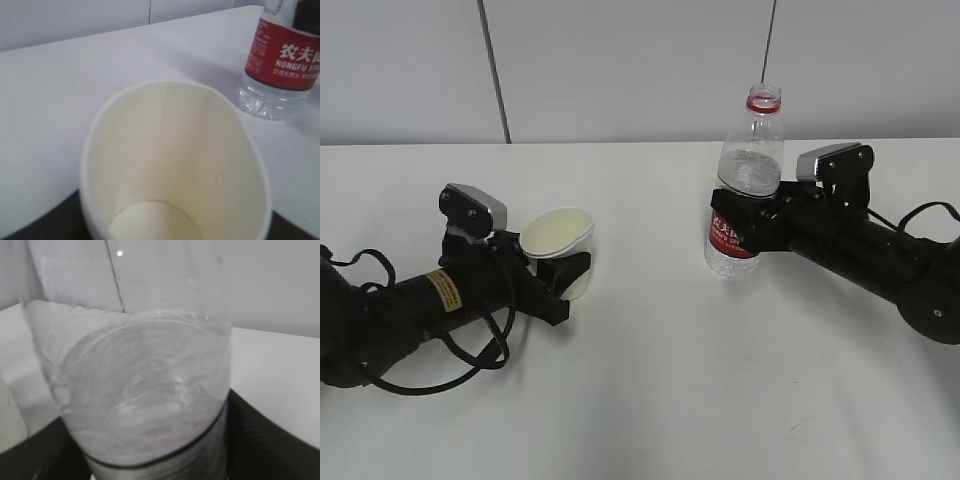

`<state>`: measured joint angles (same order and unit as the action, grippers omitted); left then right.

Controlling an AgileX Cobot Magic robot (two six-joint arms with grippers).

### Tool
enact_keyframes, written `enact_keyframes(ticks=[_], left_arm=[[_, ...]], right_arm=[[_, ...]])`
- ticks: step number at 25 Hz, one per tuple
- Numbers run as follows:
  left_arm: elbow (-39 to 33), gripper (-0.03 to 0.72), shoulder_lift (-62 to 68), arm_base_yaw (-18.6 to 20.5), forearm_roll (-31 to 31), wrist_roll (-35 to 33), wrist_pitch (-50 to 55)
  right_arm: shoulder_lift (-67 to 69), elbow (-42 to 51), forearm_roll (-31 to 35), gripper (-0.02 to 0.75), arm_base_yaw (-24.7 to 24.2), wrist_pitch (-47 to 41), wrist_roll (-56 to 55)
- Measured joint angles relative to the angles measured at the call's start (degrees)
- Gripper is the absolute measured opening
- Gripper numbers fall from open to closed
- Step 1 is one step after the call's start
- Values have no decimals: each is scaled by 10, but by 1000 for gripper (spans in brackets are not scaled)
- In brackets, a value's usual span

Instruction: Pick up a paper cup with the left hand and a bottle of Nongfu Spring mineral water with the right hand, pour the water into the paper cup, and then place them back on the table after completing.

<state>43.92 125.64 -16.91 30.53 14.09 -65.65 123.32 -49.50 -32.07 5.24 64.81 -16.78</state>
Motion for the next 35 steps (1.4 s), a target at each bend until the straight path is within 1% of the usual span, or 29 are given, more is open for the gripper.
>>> enact_keyframes(ticks=[4, 14, 22, 25, 28, 35], left_arm=[[6, 371, 0, -12, 1, 1, 1], [6, 371, 0, -12, -1, 17, 1], [24, 371, 0, -37, -1, 18, 2], [27, 371, 0, -40, -1, 20, 2], [28, 371, 0, -40, -1, 24, 2], [28, 371, 0, -40, -1, 24, 2]], right_arm=[[0, 0, 0, 491, 0, 0, 0], [0, 0, -1, 489, 0, 1, 0], [0, 0, -5, 489, 0, 1, 0], [0, 0, -5, 489, 0, 0, 0], [-2, 0, -6, 489, 0, -10, 0], [-30, 0, -17, 489, 0, -66, -1]])
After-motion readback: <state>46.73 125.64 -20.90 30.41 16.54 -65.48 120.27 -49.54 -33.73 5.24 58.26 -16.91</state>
